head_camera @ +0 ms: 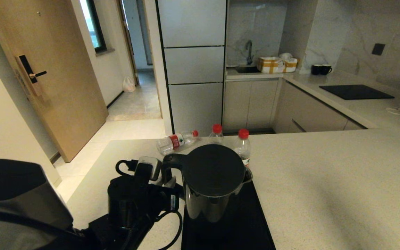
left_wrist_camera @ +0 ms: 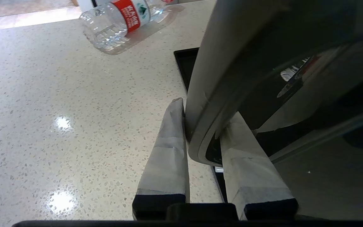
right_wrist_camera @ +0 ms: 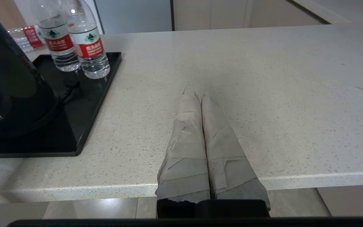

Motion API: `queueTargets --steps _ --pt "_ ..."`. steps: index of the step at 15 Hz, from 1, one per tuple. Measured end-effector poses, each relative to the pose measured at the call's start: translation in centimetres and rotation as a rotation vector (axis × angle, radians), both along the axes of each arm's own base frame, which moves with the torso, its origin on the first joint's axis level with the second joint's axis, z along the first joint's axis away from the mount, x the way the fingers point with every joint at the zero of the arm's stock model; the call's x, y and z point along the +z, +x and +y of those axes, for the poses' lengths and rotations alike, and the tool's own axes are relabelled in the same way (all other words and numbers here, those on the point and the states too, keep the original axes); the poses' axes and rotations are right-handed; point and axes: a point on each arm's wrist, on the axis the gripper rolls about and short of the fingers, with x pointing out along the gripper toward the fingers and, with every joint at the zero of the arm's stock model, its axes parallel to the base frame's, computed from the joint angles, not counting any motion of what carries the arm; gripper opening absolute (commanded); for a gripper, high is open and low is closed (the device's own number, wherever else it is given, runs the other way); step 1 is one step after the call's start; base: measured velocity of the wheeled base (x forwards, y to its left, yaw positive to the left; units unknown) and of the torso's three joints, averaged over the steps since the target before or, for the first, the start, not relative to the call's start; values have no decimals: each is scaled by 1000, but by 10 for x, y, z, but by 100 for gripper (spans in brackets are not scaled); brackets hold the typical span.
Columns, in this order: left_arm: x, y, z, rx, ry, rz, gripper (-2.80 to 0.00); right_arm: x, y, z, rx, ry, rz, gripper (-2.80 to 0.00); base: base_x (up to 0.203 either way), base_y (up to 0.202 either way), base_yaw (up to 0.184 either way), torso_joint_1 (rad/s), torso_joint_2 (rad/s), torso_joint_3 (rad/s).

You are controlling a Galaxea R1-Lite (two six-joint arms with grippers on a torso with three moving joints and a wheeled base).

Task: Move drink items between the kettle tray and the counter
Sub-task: Return the kettle to its original position

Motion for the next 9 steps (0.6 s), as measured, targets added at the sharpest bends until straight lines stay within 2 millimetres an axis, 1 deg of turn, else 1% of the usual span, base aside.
queueTargets --steps 9 --pt "-19 7 -6 -16 49 41 -280 0 0 0 0 0 0 -280 0 0 0 0 0 0"
